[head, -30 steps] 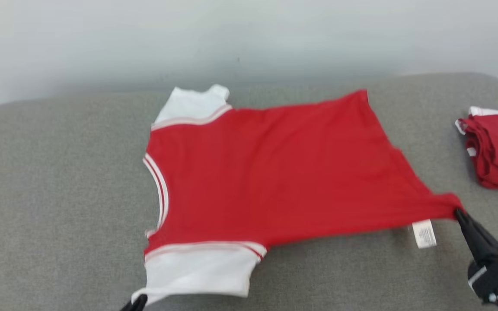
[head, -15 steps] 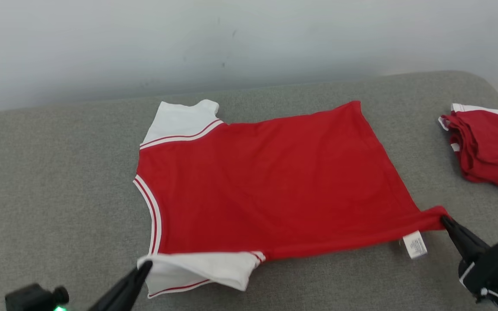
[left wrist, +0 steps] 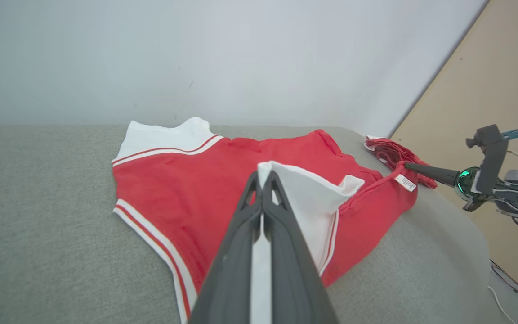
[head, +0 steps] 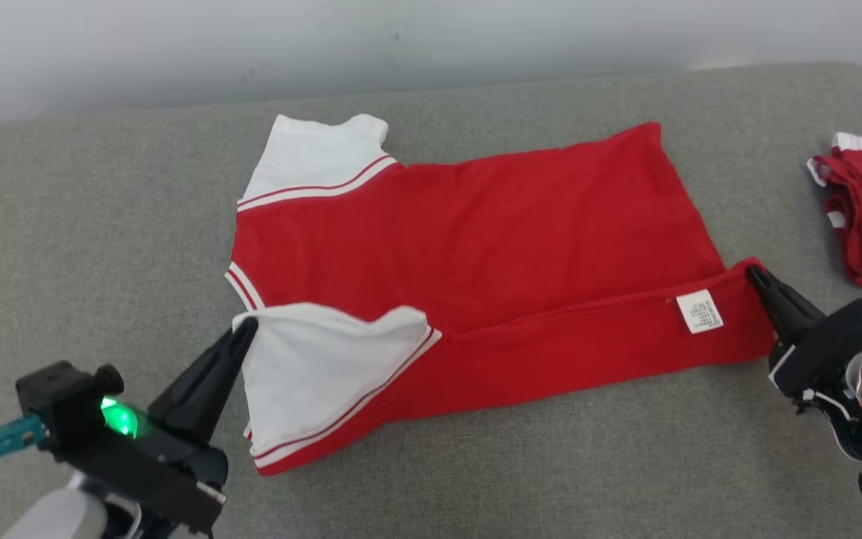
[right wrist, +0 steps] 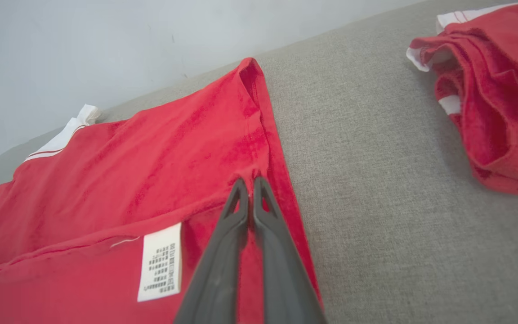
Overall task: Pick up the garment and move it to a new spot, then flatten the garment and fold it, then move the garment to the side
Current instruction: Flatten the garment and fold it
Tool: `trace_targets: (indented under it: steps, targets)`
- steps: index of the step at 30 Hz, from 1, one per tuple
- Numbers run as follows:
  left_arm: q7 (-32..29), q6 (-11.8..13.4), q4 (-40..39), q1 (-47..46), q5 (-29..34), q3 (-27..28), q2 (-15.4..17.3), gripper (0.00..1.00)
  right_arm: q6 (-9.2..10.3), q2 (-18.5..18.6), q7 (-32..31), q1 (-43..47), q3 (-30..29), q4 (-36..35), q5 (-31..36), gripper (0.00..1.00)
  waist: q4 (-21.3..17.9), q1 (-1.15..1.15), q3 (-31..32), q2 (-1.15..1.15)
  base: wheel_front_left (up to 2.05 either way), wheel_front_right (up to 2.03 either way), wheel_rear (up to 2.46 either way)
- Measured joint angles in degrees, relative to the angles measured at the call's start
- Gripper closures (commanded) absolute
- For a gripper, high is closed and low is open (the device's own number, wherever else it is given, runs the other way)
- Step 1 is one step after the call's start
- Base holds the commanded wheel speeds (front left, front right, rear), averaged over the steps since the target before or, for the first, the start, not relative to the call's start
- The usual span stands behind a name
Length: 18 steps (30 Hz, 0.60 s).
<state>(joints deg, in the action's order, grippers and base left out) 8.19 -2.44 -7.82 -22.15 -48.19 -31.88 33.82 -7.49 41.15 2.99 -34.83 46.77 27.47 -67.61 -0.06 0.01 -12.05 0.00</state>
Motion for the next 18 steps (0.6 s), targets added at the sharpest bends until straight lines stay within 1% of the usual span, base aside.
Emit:
trace_targets:
  steps: [2, 6, 11, 14, 15, 16, 17, 18]
  targets:
    - [0.5, -0.9, 2.1, -2.0, 0.0, 0.0, -0.9, 1.0, 0.0, -0.6, 0.1, -1.5, 0.6, 1.1, 0.5, 1.0, 0.2, 0.0, -1.1, 0.0, 0.0, 0.0, 0.0]
    - [2.3, -2.0, 6.1, -5.5, 1.3, 0.0, -1.6, 1.0, 0.0, -1.6, 1.5, -4.2, 1.7, 2.8, 1.5, 1.0, 0.7, 0.0, -3.1, 0.0, 0.0, 0.0, 0.0]
    - [4.1, -2.6, 10.0, -8.1, 4.2, -0.5, -2.2, 1.0, 0.0, -2.1, 3.3, -6.4, 2.9, 5.0, 1.7, 1.0, 1.0, 0.0, -5.3, 0.0, 0.0, 0.0, 0.0]
    - [5.0, -3.4, 12.4, -9.3, 5.1, -1.2, -2.7, 1.0, 0.0, -2.5, 4.1, -7.5, 3.9, 6.6, 1.8, 0.99, 1.1, 0.0, -6.4, 0.01, 0.0, 0.0, 0.0]
    - [5.1, -3.6, 13.0, -9.8, 5.4, -1.6, -2.9, 1.0, 0.0, -2.6, 4.2, -7.8, 4.3, 7.2, 1.8, 0.95, 1.1, 0.0, -6.6, 0.0, 0.0, 0.0, 0.0]
    - [5.4, -3.9, 13.8, -10.3, 5.9, -1.9, -3.0, 1.0, 0.0, -2.8, 4.6, -8.1, 4.5, 7.6, 1.8, 0.85, 1.1, 0.0, -6.9, 0.01, 0.0, 0.0, 0.0]
    - [5.5, -4.0, 14.7, -10.8, 6.2, -2.1, -3.1, 0.93, 0.0, -3.0, 4.8, -8.4, 4.8, 8.1, 1.7, 0.64, 1.1, 0.0, -7.1, 0.01, 0.0, 0.0, 0.0]
    - [5.6, -4.0, 15.5, -11.2, 6.5, -2.2, -3.3, 0.75, 0.0, -3.2, 5.1, -8.6, 5.2, 8.5, 1.7, 0.45, 1.0, 0.0, -7.3, 0.0, 0.0, 0.0, 0.0]
